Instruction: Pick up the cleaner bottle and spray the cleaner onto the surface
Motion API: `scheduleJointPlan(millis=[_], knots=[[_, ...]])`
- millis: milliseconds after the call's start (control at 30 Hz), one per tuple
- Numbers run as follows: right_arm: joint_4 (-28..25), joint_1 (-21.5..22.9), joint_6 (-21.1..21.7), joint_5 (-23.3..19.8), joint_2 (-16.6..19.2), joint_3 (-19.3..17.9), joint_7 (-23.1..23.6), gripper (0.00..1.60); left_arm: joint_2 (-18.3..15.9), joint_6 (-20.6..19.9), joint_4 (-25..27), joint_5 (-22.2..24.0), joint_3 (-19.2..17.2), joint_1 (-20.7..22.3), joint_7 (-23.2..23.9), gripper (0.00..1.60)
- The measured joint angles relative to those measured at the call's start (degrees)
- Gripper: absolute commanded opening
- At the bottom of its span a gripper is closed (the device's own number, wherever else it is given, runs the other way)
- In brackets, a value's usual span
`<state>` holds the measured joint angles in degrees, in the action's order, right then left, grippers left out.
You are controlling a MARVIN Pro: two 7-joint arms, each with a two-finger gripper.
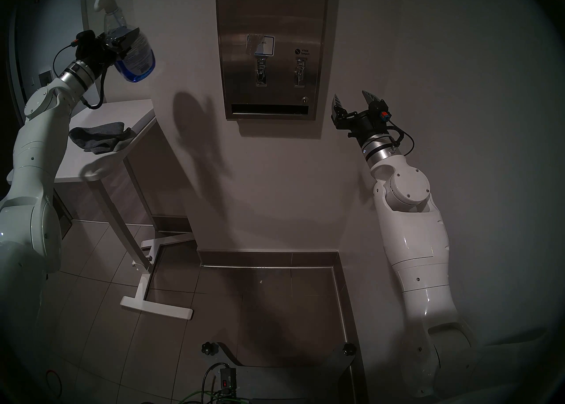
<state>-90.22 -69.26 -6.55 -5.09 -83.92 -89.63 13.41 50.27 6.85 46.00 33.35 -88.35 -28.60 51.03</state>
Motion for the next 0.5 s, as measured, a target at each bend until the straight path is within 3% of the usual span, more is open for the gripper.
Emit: scheduleJointPlan(millis=[500], knots=[[0.02, 0.00, 0.00, 0.00, 0.01, 0.00, 0.00, 1.60, 5.29, -8.05, 8.09, 0.76, 1.50, -3.31, 2.31, 0.00]])
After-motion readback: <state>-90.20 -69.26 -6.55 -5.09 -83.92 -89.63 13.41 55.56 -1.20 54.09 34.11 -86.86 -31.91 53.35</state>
